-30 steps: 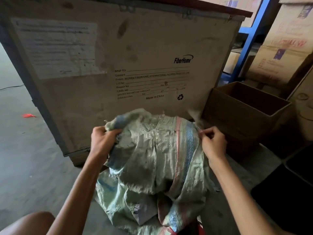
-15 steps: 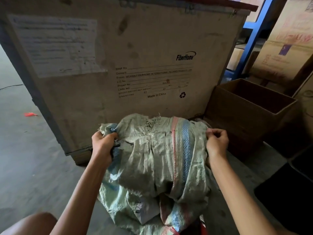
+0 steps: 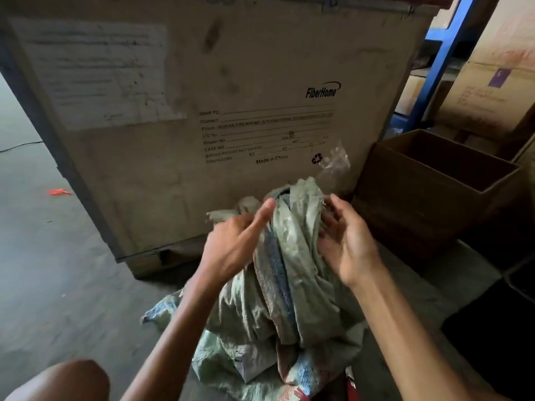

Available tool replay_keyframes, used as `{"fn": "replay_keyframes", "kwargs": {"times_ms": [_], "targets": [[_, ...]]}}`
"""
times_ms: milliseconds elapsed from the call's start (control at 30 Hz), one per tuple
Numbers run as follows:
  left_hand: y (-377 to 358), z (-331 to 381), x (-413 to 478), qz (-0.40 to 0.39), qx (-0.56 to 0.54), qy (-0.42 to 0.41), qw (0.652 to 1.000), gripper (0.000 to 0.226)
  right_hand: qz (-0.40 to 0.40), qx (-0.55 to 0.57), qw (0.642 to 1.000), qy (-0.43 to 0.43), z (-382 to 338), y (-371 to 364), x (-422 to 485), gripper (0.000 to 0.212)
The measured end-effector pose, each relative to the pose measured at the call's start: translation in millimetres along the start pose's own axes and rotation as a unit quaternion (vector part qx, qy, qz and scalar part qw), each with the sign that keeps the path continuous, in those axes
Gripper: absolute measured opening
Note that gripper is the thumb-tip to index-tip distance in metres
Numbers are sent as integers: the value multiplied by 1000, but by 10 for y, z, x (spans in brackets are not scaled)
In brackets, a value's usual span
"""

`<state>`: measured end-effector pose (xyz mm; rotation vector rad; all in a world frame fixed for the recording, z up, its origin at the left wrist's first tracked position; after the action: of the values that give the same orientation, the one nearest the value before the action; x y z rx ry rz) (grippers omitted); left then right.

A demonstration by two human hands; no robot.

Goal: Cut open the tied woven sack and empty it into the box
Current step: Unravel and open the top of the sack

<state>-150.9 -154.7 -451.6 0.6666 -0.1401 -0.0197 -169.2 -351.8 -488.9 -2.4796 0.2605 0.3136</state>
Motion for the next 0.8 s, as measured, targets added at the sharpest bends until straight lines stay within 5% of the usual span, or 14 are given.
{"fn": "replay_keyframes", "kwargs": {"times_ms": [133, 233, 300, 400, 500, 567, 667, 733, 800], "targets": [[-83, -199, 13, 52, -144, -10, 988, 49, -23, -66, 994, 84, -10, -96, -8, 19], [-65, -449, 99, 17, -393, 52, 918, 30, 85, -249, 945, 195, -139, 98, -35, 28], [-62, -426, 102, -33, -437, 45, 898, 31, 95, -327, 918, 202, -119, 87, -42, 31], [-167, -280, 13, -99, -480, 30, 871, 31, 1, -416, 895, 159, 83, -167, -76, 17], [-55, -351, 39, -25, -415, 0, 910, 34, -6, -438, 877, 200, 57, -223, -86, 17], [330, -607, 102, 89, -358, 2, 930, 47, 115, -422, 865, 245, -252, 97, 2, 14], [973, -1139, 77, 231, -375, 72, 895, 38, 288, -217, 910, 206, -709, 855, -20, 12], [1111, -1338, 34, 257, -404, 107, 871, 28, 317, -153, 923, 154, -722, 1133, -52, 17], [977, -1402, 83, 195, -458, 134, 857, 27, 307, -166, 928, 132, -635, 1125, -43, 20]]}}
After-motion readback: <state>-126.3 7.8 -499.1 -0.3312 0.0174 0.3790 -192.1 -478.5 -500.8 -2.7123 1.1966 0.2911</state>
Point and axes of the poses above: each hand's wrist, its own x-axis towards the middle knuckle, its own y-axis out of the back of the hand, z = x × y, the point moved 9 cm from there along x, towards the middle knuckle, and after that the axes turned 1 degree about -x, right-handed, at the moved point
